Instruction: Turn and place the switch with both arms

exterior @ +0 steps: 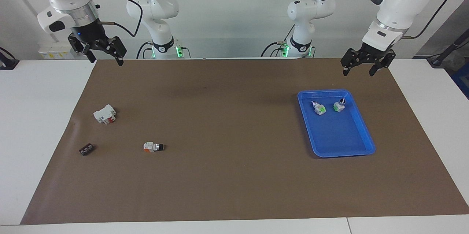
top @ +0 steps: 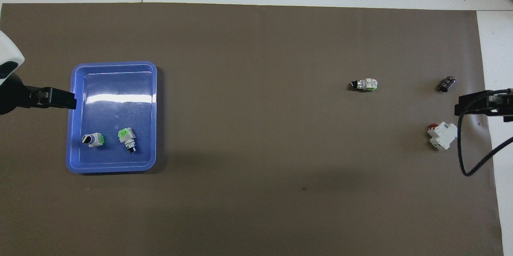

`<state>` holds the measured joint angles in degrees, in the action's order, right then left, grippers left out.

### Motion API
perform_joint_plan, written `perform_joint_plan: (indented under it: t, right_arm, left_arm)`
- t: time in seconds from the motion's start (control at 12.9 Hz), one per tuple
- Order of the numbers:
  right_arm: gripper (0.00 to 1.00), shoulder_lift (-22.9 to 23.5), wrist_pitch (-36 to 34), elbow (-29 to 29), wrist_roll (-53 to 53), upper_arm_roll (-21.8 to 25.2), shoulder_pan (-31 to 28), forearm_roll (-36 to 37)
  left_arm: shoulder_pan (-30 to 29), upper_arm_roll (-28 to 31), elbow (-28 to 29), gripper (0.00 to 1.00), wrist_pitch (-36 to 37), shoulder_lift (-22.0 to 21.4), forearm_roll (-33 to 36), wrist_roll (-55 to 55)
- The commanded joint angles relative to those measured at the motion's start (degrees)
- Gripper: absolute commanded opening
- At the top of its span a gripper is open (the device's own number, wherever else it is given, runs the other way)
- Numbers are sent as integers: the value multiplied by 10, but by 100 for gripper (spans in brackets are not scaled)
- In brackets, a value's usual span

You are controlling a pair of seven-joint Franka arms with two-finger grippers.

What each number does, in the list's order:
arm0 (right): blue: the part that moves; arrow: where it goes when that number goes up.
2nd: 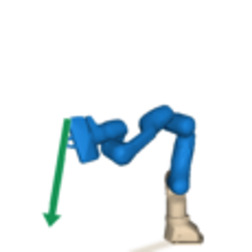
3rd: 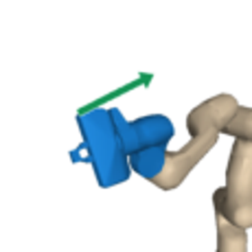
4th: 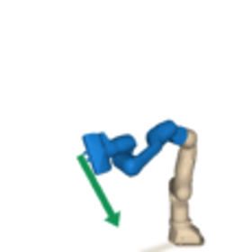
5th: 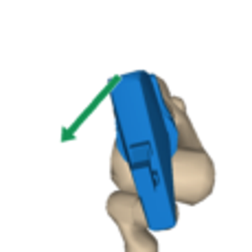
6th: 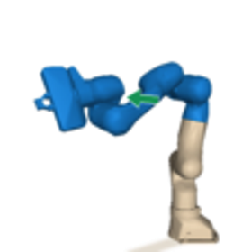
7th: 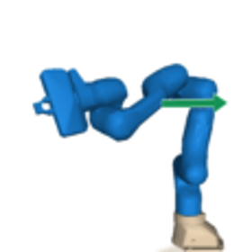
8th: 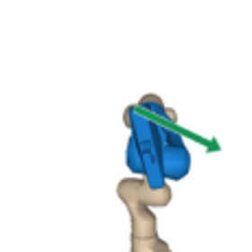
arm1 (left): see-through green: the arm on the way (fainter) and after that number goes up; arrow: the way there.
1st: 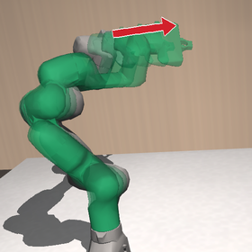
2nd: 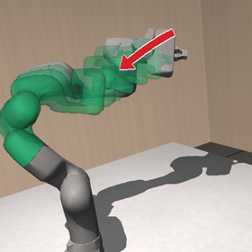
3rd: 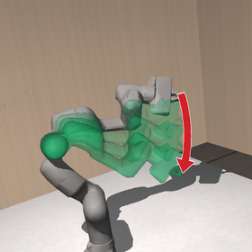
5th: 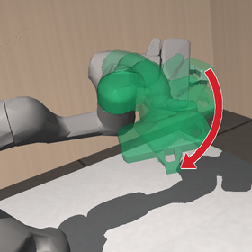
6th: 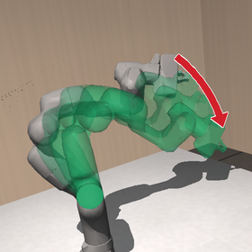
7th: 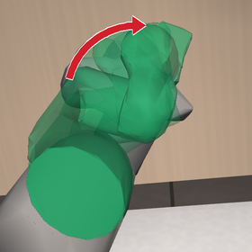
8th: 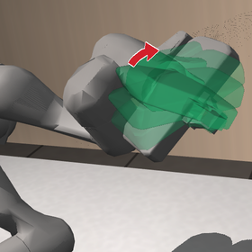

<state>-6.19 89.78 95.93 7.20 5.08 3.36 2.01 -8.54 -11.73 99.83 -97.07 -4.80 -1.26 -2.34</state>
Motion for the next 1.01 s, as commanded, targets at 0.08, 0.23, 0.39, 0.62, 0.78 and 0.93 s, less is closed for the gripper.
perform_joint_plan:
  t: [0.08, 0.23, 0.39, 0.62, 0.78, 0.93]
  right_arm:
    - [100, -10, -6, 6, -14, -3, -4, 10]
    - [100, -15, -5, 7, -18, -3, -4, 2]
    - [100, -16, 5, 6, -16, -3, -4, 2]
    - [100, -25, 7, 21, 1, -3, -4, 2]
    - [100, -2, 80, 28, 121, -3, -5, 4]
    - [100, 15, 107, 36, 240, -3, -5, 4]
  left_arm:
    - [0, 0, 4, 100, 5, -6, 9, 6]
    - [0, 0, 4, 100, 5, -6, 9, 6]
    - [0, 0, 4, 100, 5, -6, 9, 6]
    - [0, 0, 4, 100, 5, -6, 9, 6]
    - [0, 0, 4, 100, 5, -6, 9, 6]
    - [0, 0, 4, 100, 5, -6, 9, 6]
